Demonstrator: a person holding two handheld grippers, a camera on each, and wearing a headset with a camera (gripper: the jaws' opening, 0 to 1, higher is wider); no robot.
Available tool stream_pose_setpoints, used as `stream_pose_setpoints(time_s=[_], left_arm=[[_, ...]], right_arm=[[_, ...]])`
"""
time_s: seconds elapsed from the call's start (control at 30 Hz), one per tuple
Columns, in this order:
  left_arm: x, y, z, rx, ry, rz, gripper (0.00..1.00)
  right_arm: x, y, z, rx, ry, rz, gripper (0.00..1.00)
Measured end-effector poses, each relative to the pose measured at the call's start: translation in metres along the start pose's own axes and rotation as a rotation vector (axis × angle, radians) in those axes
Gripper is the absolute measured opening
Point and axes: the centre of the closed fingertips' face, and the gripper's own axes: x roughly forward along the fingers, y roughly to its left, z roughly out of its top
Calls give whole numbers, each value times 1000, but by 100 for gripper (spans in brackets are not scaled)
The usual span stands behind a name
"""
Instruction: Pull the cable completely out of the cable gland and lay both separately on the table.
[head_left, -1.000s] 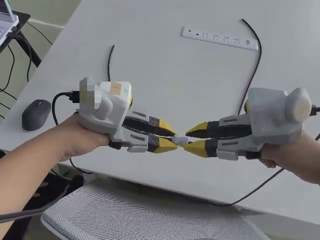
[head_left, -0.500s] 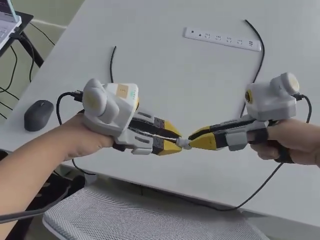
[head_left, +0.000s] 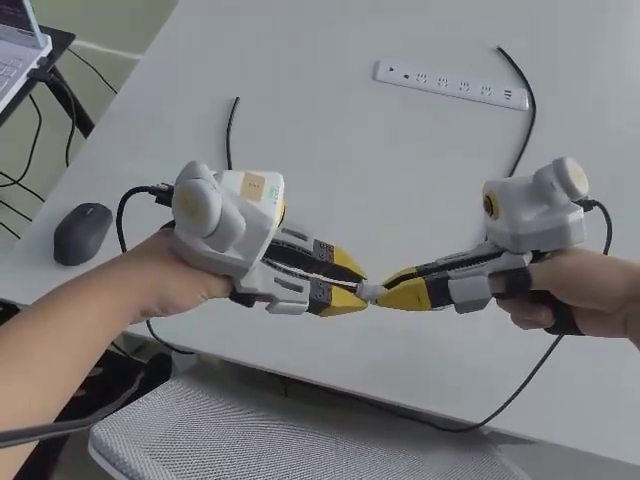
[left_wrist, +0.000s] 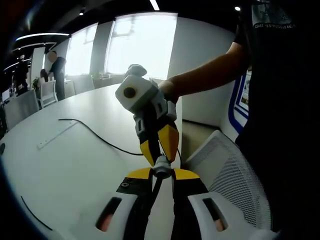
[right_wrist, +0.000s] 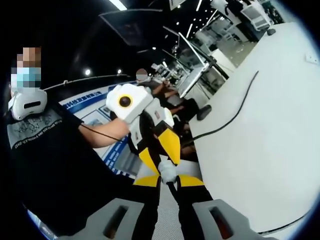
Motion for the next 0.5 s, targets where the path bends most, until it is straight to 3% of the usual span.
stream_pose_setpoints(time_s=[0.27,0.33,0.37,0.5], left_arm=[[-4,3,-1,-62,-21,6,15],[-5,5,-1,-92,-33,10,15],[-6,4,-1,-101,-37,8,15],[-3,1,-2,-125,-36,4,15]], right_arm=[[2,-2,5,-221,10,-127,7],[2,-2,8,-355,16,-186,7],[3,-2,7,-440,44,-219,7],[5,-2,2,-673,138,-327,7]])
